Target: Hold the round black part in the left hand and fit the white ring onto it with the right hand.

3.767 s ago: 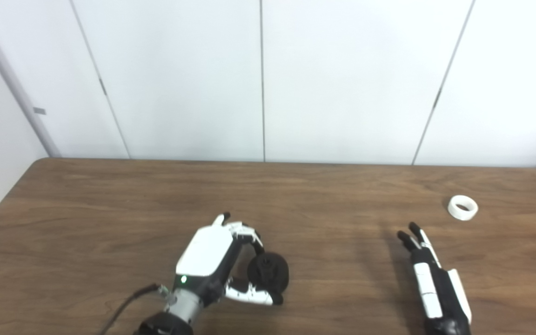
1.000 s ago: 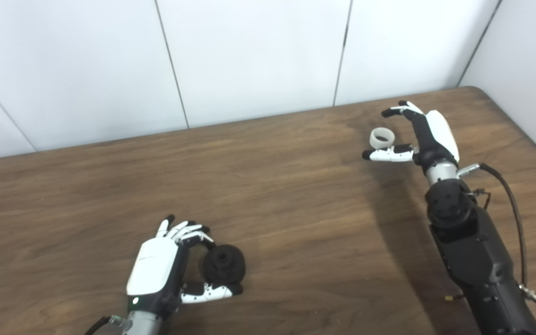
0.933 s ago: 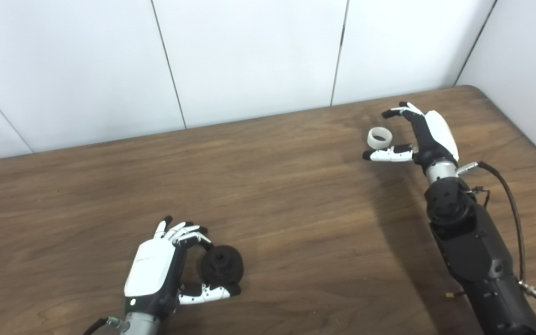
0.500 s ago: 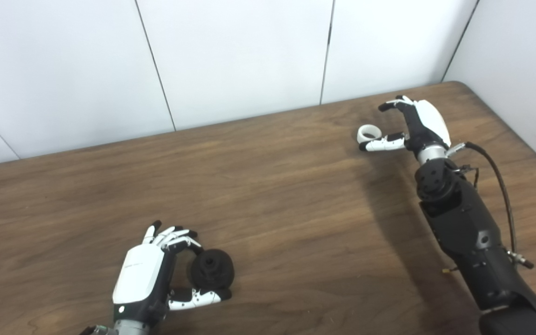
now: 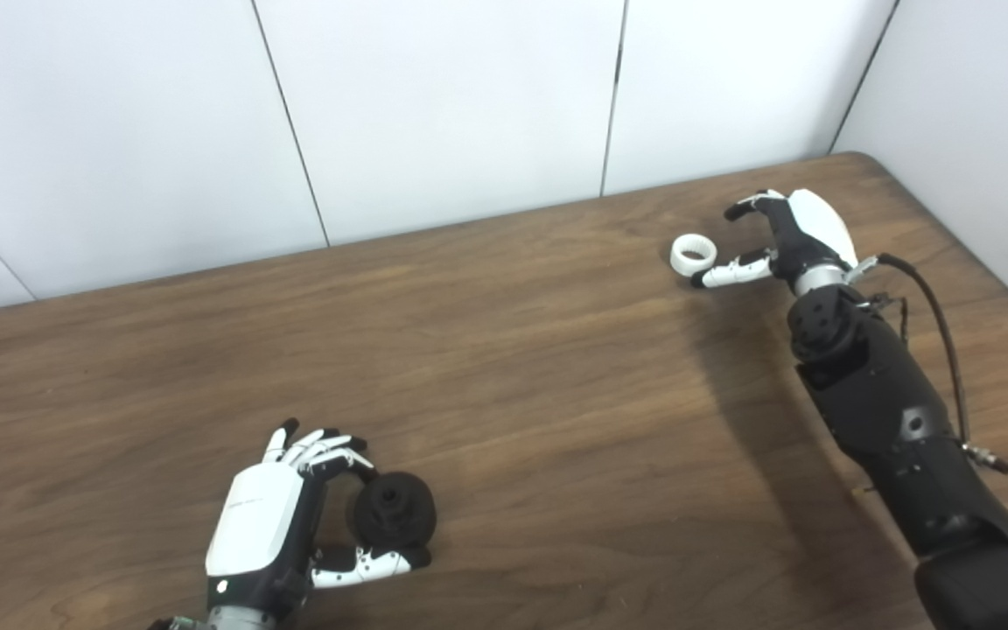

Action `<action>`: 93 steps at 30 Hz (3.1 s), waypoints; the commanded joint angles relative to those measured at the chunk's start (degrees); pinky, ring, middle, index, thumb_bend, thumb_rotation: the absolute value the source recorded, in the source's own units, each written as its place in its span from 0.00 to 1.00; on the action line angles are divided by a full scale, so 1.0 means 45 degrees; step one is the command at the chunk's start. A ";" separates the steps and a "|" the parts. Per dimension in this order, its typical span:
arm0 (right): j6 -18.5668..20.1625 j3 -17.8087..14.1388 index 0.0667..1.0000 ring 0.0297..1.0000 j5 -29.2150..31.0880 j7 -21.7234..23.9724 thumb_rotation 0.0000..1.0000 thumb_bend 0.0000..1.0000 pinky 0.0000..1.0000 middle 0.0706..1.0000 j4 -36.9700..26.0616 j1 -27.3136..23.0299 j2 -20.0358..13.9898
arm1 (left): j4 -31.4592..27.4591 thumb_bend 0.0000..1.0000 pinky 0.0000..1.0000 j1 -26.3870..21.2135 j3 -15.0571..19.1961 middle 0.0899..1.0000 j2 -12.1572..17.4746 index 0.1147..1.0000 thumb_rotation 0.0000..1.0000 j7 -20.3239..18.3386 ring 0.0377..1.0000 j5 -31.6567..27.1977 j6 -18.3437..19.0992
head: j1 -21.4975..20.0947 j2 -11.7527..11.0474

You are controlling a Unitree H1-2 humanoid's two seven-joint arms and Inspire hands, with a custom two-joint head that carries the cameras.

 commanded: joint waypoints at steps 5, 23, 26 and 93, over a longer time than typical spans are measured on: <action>-0.0049 0.0077 0.68 0.97 -0.0196 -0.0091 0.25 0.90 1.00 0.91 0.0069 -0.0756 -0.0495 | -0.0018 0.52 1.00 0.0199 0.0135 0.74 0.0301 0.42 0.05 -0.0256 0.86 0.0136 0.0176 | 0.0002 0.0028; 0.0082 0.0241 0.69 0.99 -0.0346 0.0280 0.26 0.87 1.00 0.92 0.0268 -0.1086 -0.0171 | -0.0229 0.52 1.00 0.0262 0.0084 0.74 0.0217 0.42 0.06 -0.0416 0.86 0.0234 0.0286 | 0.0102 0.0161; 0.0082 0.0253 0.68 0.98 -0.0348 0.0336 0.26 0.87 1.00 0.92 0.0257 -0.1098 -0.0146 | -0.0195 0.52 1.00 0.0261 0.0091 0.74 0.0185 0.42 0.05 -0.0352 0.86 0.0224 0.0259 | 0.0127 0.0197; 0.0073 -0.0097 0.46 0.97 0.0016 0.0479 0.15 0.53 1.00 0.86 0.0366 -0.1043 0.0150 | -0.0444 0.52 1.00 0.0249 0.0084 0.74 0.0125 0.42 0.06 -0.0500 0.85 0.0324 0.0394 | 0.0177 0.0437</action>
